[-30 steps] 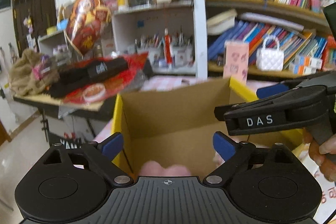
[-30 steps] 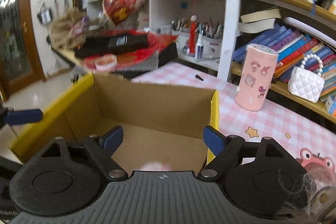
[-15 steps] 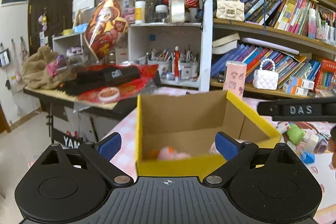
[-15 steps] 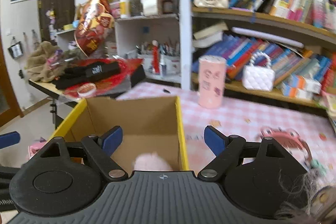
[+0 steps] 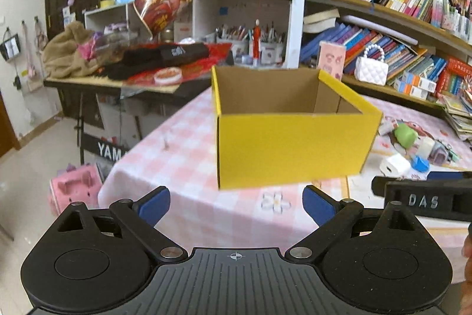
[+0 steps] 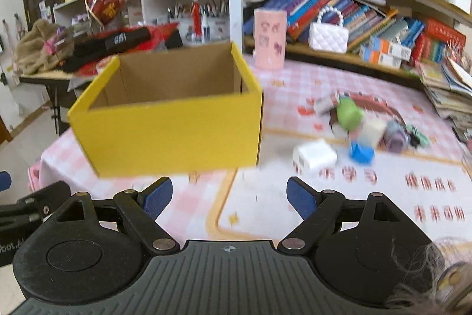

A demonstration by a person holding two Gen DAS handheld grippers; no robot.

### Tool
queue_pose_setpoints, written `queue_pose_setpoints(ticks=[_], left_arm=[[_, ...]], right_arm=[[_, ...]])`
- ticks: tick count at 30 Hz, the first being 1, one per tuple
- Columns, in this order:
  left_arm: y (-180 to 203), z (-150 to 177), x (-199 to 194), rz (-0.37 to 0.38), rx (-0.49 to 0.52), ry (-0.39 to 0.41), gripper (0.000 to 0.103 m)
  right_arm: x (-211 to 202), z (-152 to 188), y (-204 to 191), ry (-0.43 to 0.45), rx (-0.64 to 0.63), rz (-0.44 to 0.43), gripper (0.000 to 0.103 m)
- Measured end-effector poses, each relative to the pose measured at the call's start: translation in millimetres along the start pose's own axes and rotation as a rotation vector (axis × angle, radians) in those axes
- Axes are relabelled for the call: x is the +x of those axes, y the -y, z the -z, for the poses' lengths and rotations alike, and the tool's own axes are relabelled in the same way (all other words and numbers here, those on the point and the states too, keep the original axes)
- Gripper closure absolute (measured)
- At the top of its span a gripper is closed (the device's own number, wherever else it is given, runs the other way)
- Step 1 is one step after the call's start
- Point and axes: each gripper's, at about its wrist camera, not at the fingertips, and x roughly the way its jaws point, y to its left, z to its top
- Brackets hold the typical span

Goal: Organize objects
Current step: 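Withdraw both tools from the box back toward the table items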

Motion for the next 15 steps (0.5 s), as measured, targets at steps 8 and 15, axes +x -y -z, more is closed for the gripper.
queue_pose_setpoints(ticks=[8, 15], left_arm=[[1.1, 22.5, -20.5, 0.021, 0.018, -0.027, 0.005], [7.5, 36.5, -29.5, 0.058, 0.050, -0.063, 0.005]], right_arm=[[-25.0, 29.0, -10.8, -0.011, -0.035, 0.024, 0.019], [-36.9, 48.9, -3.7, -0.051, -0.002, 0.073, 0.019]])
